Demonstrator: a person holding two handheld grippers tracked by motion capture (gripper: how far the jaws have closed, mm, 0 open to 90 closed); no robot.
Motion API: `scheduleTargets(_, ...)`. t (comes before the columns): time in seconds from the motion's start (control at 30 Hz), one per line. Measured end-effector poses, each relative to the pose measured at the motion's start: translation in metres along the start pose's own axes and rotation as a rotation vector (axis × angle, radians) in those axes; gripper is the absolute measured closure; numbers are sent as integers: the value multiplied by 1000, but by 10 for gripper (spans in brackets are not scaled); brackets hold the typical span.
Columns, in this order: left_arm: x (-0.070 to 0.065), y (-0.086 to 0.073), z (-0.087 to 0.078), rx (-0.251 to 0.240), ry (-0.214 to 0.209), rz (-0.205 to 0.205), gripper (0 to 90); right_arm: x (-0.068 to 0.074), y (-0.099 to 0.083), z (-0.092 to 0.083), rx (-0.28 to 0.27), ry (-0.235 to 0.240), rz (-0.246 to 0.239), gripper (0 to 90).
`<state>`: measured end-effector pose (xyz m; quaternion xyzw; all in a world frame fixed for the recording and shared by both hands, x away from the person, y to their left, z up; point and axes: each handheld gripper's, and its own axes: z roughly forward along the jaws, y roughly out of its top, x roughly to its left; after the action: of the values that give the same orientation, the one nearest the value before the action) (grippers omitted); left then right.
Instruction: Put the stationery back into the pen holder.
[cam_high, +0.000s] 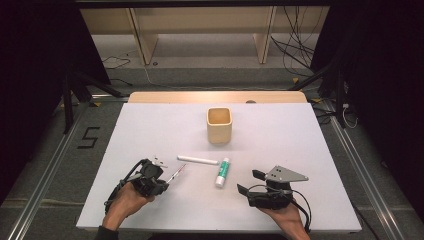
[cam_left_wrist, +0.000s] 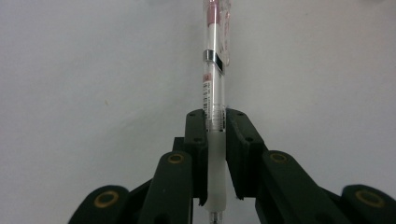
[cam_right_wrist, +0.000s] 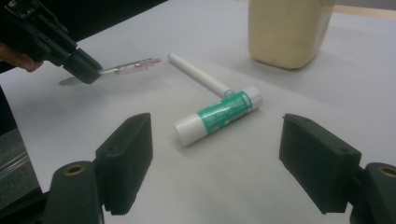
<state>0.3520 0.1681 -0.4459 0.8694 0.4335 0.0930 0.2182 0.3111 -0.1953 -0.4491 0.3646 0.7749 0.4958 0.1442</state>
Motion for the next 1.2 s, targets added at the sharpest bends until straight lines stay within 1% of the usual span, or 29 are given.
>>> scheduleTargets(0.07, -3, 4, -2, -9, -16, 14, 792, 3, 2, 0, -11, 7, -3, 264)
scheduleTargets(0.2, -12, 14, -4, -11, -56, 55, 792, 10, 6, -1, -30, 23, -35, 262)
scheduleTargets(0.33, -21, 22, -3, -9, -80, 91, 792, 18, 8, -1, -46, 35, -74, 259)
scheduleTargets(0.4, -24, 26, -2, -6, -89, 108, 792, 20, 8, -1, -49, 40, -85, 259)
scheduleTargets(0.43, -26, 29, -2, -6, -96, 116, 792, 23, 9, 0, -54, 43, -105, 259)
scheduleTargets(0.47, -27, 31, -2, -2, -104, 126, 792, 23, 9, 0, -54, 43, -105, 259)
scheduleTargets(0.5, -29, 33, -2, -4, -108, 134, 792, 27, 9, 2, -55, 35, -133, 258)
scheduleTargets(0.53, -31, 35, -2, -1, -118, 144, 792, 27, 9, 2, -55, 35, -133, 258)
scheduleTargets(0.63, -35, 41, -4, -4, -134, 164, 792, 34, 8, 5, -55, 36, -172, 258)
scheduleTargets(0.67, -36, 42, -6, -6, -135, 169, 792, 39, 8, 7, -56, 35, -200, 259)
scheduleTargets(0.7, -37, 43, -7, -16, -140, 169, 792, 41, 8, 9, -55, 35, -210, 260)
scheduleTargets(0.73, -38, 43, -9, -17, -153, 177, 792, 43, 8, 11, -57, 38, -219, 260)
scheduleTargets(0.77, -38, 43, -9, -17, -153, 177, 792, 43, 8, 11, -57, 38, -219, 260)
scheduleTargets(0.8, -38, 42, -9, -16, -153, 178, 792, 45, 9, 13, -57, 40, -232, 259)
scheduleTargets(0.9, -37, 39, -10, -10, -151, 182, 792, 55, 9, 17, -52, 39, -298, 260)
scheduleTargets(0.93, -37, 39, -10, -12, -150, 185, 792, 62, 9, 21, -46, 36, -340, 260)
scheduleTargets(0.97, -37, 40, -10, -16, -152, 181, 792, 62, 9, 21, -46, 36, -340, 260)
scheduleTargets(1.0, -38, 40, -9, -15, -154, 184, 792, 65, 9, 23, -42, 32, -361, 260)
scheduleTargets(1.03, -38, 40, -9, -11, -159, 189, 792, 70, 8, 27, -31, 25, -398, 262)
scheduleTargets(1.07, -39, 40, -9, -14, -160, 190, 792, 70, 8, 27, -31, 25, -398, 262)
scheduleTargets(1.1, -39, 40, -9, -14, -159, 190, 791, 73, 6, 30, -21, 17, -418, 262)
scheduleTargets(1.13, -39, 40, -9, -15, -159, 191, 792, 78, 5, 34, -3, -5, -475, 263)
scheduleTargets(1.17, -38, 40, -10, -16, -159, 193, 792, 78, 5, 34, -3, -5, -475, 263)
scheduleTargets(1.2, -38, 39, -10, -14, -160, 196, 791, 80, 4, 36, 1, -13, -502, 263)
